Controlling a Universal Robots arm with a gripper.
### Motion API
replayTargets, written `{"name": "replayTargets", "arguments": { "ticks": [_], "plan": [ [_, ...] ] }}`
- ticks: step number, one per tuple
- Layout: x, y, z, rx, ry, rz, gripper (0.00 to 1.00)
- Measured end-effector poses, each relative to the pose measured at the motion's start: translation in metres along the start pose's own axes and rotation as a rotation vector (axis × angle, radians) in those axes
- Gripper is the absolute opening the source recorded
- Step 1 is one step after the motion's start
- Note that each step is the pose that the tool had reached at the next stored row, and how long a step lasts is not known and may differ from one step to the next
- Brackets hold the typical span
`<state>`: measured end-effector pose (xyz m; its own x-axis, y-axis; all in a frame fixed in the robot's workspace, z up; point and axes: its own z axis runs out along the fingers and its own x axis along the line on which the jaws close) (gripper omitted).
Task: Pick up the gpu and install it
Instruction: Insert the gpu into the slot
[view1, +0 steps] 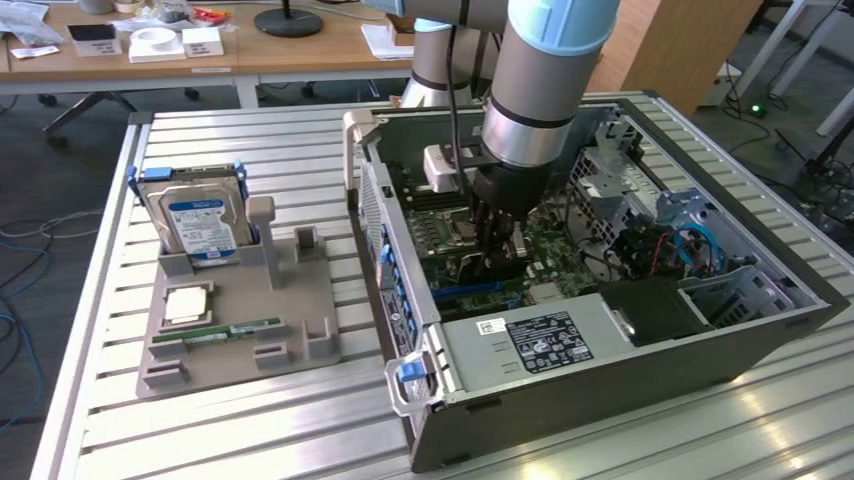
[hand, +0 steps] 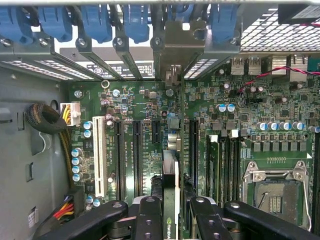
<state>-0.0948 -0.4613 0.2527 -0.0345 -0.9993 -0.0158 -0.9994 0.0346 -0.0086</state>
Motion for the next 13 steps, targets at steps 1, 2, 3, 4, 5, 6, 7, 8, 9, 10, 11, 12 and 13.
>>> {"name": "replayTargets", "arguments": {
  "ticks": [1, 2, 3, 4, 5, 6, 7, 8, 9, 10, 11, 12, 13],
  "plan": [
    [0.0, 0.0, -0.0001, -0.0001, 0.0002, 0.0, 0.26],
    [0.0, 0.0, -0.0001, -0.0001, 0.0002, 0.0, 0.26],
    [0.0, 0.0, -0.0001, -0.0001, 0.0002, 0.0, 0.26],
    [0.0, 0.0, 0.0, -0.0002, 0.0004, 0.0, 0.26],
    [0.0001, 0.0, 0.0003, -0.0002, 0.0004, 0.0, 0.26],
    [0.0, 0.0, 0.0006, -0.0001, 0.0002, 0.0, 0.26],
    [0.0, 0.0, 0.0007, -0.0001, 0.0003, 0.0, 0.26],
    [0.0, 0.0, 0.0007, -0.0001, 0.0003, 0.0, 0.26],
    [0.0, 0.0, 0.0007, -0.0001, 0.0003, 0.0, 0.26],
    [0.0, 0.0, 0.0007, -0.0001, 0.0003, 0.0, 0.26],
    [0.0, 0.0, 0.0007, -0.0001, 0.0002, 0.0, 0.26],
    [0.0, 0.0, 0.0008, -0.0001, 0.0002, 0.0, 0.26],
    [0.0, 0.0, 0.0012, 0.0, -0.0001, 0.0, 0.26]
  ]
}}
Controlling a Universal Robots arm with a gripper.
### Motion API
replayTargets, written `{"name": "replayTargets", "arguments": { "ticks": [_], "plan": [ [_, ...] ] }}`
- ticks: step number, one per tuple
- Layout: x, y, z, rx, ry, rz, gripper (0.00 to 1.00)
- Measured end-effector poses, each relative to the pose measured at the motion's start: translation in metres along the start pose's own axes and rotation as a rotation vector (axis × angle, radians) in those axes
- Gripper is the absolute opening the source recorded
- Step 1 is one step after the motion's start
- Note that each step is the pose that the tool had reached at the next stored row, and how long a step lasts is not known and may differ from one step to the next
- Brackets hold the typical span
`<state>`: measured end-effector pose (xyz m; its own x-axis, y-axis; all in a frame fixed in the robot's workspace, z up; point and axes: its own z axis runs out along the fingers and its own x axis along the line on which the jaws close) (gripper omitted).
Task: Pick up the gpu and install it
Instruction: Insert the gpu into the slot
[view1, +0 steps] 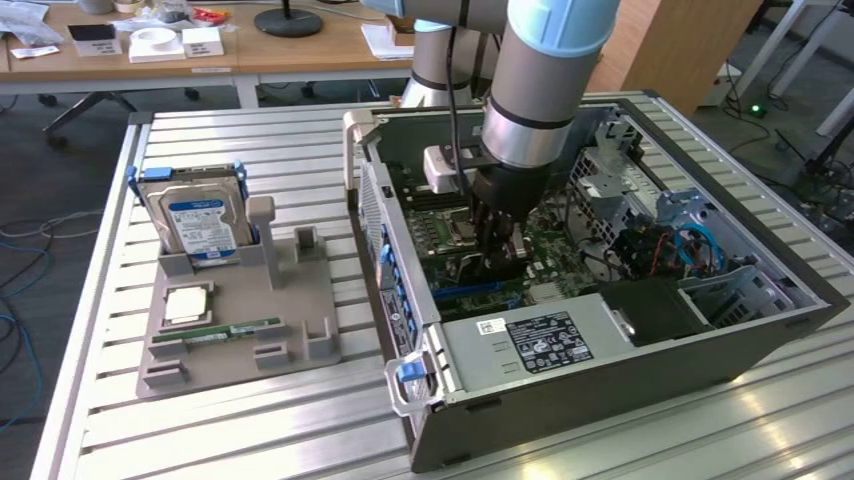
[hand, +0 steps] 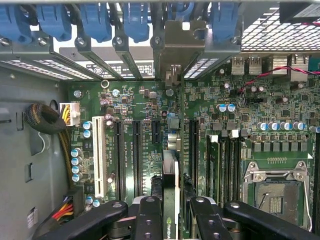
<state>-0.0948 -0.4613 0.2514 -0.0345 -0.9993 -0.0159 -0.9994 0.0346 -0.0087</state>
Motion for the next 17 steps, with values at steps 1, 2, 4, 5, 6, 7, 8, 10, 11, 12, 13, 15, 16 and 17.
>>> {"name": "replayTargets", "arguments": {
  "ticks": [1, 2, 4, 5, 6, 7, 8, 10, 11, 12, 13, 15, 16, 17],
  "plan": [
    [0.0, 0.0, 0.0003, 0.0, 0.0001, 0.0, 0.26],
    [0.0, 0.0, 0.0003, -0.0002, 0.0003, 0.0, 0.26],
    [0.0001, 0.0, 0.0003, -0.0002, 0.0004, 0.0, 0.26],
    [0.0001, 0.0001, 0.0003, -0.0002, 0.0004, 0.0, 0.26],
    [0.0001, 0.0, 0.0004, -0.0002, 0.0003, 0.0, 0.26],
    [0.0, 0.0, 0.0006, -0.0001, 0.0003, 0.0, 0.26],
    [0.0, 0.0, 0.0012, 0.0, -0.0002, 0.0, 0.26],
    [0.0, 0.0, 0.0015, -0.0002, 0.0003, 0.0, 0.26],
    [0.0, 0.0001, 0.0015, -0.0001, 0.0003, 0.0, 0.26],
    [0.0001, 0.0001, 0.0015, -0.0002, 0.0003, 0.0, 0.26],
    [0.0001, 0.0001, 0.0015, -0.0001, 0.0003, 0.0, 0.26],
    [0.0001, 0.0001, 0.0015, -0.0001, 0.0003, 0.0, 0.26],
    [0.0001, 0.0, 0.0015, -0.0001, 0.0003, 0.0, 0.26],
    [0.0001, 0.0, 0.0015, -0.0002, 0.0003, 0.0, 0.26]
  ]
}}
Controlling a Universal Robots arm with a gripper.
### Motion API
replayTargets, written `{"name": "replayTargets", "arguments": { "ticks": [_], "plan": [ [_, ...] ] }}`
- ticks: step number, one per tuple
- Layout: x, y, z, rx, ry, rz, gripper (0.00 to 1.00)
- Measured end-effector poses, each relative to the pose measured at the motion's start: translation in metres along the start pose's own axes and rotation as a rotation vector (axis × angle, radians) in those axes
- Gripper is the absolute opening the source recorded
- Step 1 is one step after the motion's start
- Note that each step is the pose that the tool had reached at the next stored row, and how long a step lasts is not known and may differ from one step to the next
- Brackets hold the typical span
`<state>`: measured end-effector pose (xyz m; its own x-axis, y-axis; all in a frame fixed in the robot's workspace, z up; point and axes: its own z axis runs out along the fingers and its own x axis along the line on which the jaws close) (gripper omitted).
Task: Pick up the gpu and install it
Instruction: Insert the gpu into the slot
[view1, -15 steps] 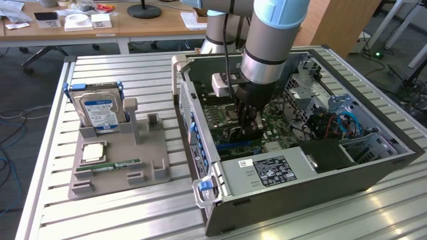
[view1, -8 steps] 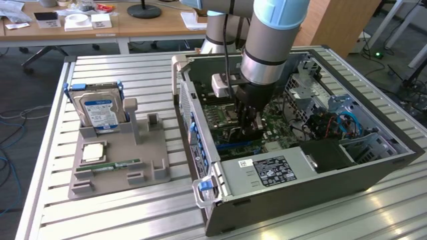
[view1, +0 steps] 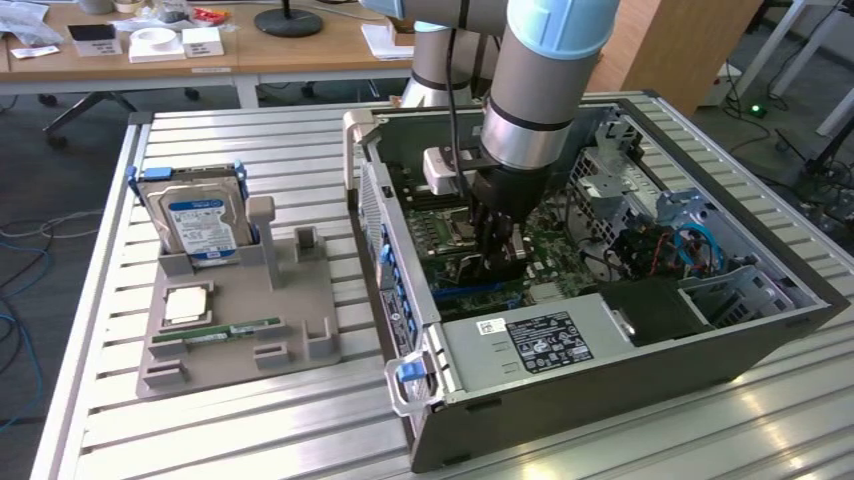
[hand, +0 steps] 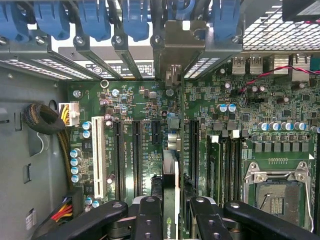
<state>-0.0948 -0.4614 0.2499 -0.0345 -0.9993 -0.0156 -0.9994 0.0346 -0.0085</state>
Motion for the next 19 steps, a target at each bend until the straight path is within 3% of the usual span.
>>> {"name": "replayTargets", "arguments": {
  "ticks": [19],
  "plan": [
    [0.0, 0.0, -0.0002, -0.0005, -0.0034, -0.024, 0.26]
  ]
}}
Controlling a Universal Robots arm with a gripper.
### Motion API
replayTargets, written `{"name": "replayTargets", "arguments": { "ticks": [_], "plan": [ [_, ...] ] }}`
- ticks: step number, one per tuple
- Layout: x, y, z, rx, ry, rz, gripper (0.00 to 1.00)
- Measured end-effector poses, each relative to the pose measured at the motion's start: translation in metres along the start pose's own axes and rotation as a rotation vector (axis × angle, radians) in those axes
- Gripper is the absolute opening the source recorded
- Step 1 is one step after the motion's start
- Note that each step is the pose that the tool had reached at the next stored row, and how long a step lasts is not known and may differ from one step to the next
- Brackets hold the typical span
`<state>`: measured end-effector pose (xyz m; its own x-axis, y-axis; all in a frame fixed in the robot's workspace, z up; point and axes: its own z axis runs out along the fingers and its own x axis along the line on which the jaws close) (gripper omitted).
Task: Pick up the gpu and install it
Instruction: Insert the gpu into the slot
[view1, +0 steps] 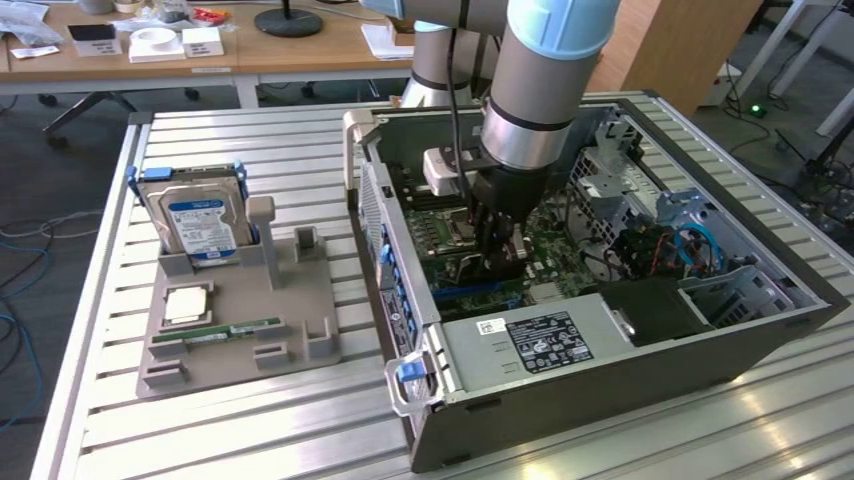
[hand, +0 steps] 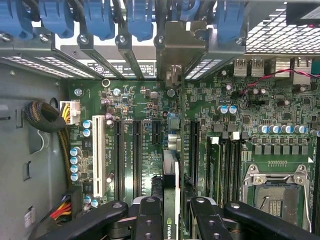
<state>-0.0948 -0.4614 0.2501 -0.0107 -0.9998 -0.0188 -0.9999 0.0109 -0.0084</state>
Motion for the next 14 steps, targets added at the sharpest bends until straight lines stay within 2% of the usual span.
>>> {"name": "replayTargets", "arguments": {
  "ticks": [14],
  "plan": [
    [0.0, 0.0, 0.0018, 0.0, -0.0003, -0.007, 0.26]
  ]
}}
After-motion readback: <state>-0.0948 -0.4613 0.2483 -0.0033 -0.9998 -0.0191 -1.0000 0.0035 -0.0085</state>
